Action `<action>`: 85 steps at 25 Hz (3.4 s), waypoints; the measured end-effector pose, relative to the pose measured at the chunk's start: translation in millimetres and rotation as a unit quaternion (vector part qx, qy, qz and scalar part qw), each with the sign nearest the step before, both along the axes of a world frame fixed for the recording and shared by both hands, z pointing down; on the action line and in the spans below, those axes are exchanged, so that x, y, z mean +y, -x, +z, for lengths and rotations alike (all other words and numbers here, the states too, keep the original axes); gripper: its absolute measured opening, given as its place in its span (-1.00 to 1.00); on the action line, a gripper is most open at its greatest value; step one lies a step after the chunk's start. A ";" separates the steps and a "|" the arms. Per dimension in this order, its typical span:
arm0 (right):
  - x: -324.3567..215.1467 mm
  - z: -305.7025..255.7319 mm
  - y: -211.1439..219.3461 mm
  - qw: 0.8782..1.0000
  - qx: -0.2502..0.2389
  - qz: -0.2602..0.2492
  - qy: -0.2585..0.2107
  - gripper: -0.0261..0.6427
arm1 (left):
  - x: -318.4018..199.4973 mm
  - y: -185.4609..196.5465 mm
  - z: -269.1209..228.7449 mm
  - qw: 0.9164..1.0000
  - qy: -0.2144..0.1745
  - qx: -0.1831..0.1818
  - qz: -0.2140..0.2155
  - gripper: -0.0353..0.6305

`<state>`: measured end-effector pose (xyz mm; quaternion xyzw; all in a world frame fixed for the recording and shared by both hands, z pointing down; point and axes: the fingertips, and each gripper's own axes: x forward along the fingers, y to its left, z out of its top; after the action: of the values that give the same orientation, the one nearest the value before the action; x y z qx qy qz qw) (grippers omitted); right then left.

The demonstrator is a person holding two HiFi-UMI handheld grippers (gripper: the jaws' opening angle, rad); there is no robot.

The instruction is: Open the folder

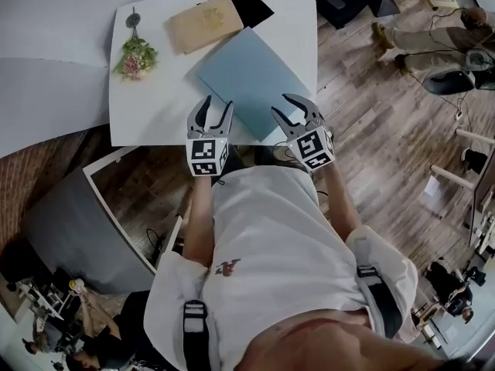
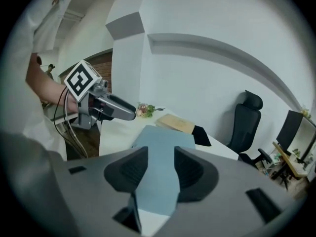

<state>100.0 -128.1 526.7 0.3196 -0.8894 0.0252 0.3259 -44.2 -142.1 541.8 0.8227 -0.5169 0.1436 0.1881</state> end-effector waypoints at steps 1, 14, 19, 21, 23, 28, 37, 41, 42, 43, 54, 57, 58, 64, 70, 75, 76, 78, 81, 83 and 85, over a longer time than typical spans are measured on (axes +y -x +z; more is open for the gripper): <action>2.2 4.7 1.0 1.000 0.005 -0.010 0.003 -0.41 | 3.0 -0.1 4.9 1.000 0.006 0.000 -0.002 -0.19; 37.3 55.9 17.9 0.991 0.044 -0.121 0.036 -0.53 | 40.8 -9.1 69.0 0.996 0.087 -0.011 -0.010 -0.34; 53.1 76.7 23.9 0.978 0.090 -0.185 0.029 -0.48 | 51.5 -11.7 91.6 0.993 0.119 0.000 -0.014 -0.32; 61.7 83.5 26.4 0.971 0.101 -0.214 0.025 -0.44 | 55.7 -12.7 98.1 0.991 0.130 0.006 -0.016 -0.30; 70.3 89.0 28.8 0.964 0.106 -0.241 0.023 -0.40 | 59.0 -13.7 103.3 0.990 0.138 0.013 -0.019 -0.30; 93.3 98.7 32.9 0.943 0.118 -0.310 0.018 -0.37 | 69.2 -18.8 112.4 0.987 0.157 0.023 -0.018 -0.30; 119.8 115.4 34.9 0.901 0.162 -0.403 -0.006 -0.31 | 85.8 -34.8 122.9 0.983 0.183 0.032 -0.008 -0.38; 124.4 125.5 35.0 0.886 0.187 -0.424 -0.021 -0.31 | 89.5 -37.9 125.7 0.981 0.190 0.036 -0.010 -0.38; 124.9 127.1 35.3 0.884 0.191 -0.426 -0.024 -0.31 | 90.2 -38.4 126.2 0.981 0.192 0.036 -0.011 -0.38; 125.2 128.6 35.8 0.883 0.193 -0.428 -0.028 -0.31 | 90.8 -38.7 127.0 0.981 0.193 0.036 -0.011 -0.38; 126.5 133.9 39.2 0.880 0.198 -0.429 -0.052 -0.58 | 95.4 -39.6 129.2 0.979 0.196 0.045 -0.020 -0.43; 122.6 132.4 40.6 0.878 0.203 -0.430 -0.062 -0.40 | 95.4 -39.8 128.9 0.980 0.195 0.045 -0.020 -0.43; 122.9 132.5 40.6 0.875 0.205 -0.434 -0.058 -0.35 | 95.6 -39.9 128.6 0.980 0.195 0.045 -0.020 -0.44; 122.9 144.7 38.5 0.866 0.229 -0.441 -0.061 -0.25 | 97.0 -38.4 129.6 0.980 0.195 0.045 -0.022 -0.44; 126.7 147.3 43.8 0.876 0.216 -0.429 -0.040 -0.56 | 99.4 -36.8 130.5 0.979 0.196 0.044 -0.022 -0.44; 130.2 142.0 50.7 0.874 0.200 -0.442 -0.015 -0.69 | 99.8 -37.2 130.4 0.980 0.195 0.036 -0.017 -0.44; 131.0 139.4 51.9 0.875 0.193 -0.444 -0.010 -0.74 | 99.9 -38.1 130.3 0.980 0.195 0.034 -0.016 -0.44; 130.2 133.5 55.4 0.879 0.179 -0.442 -0.004 -0.83 | 100.0 -39.0 131.1 0.980 0.195 0.032 -0.012 -0.44; 127.5 128.0 58.6 0.881 0.171 -0.440 0.002 -0.85 | 100.6 -38.7 133.7 0.980 0.196 0.027 -0.008 -0.44; 126.4 122.4 58.2 0.885 0.165 -0.436 0.004 -0.86 | 101.5 -40.4 133.9 0.980 0.197 0.023 -0.004 -0.44; 124.9 114.8 57.6 0.890 0.155 -0.428 0.003 -0.86 | 102.1 -42.9 132.9 0.980 0.197 0.020 0.003 -0.43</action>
<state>42.5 -3.2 641.5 -0.0933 -0.8780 -0.1639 0.4399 -1.3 -40.0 674.8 0.7738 -0.4720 0.2271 0.3563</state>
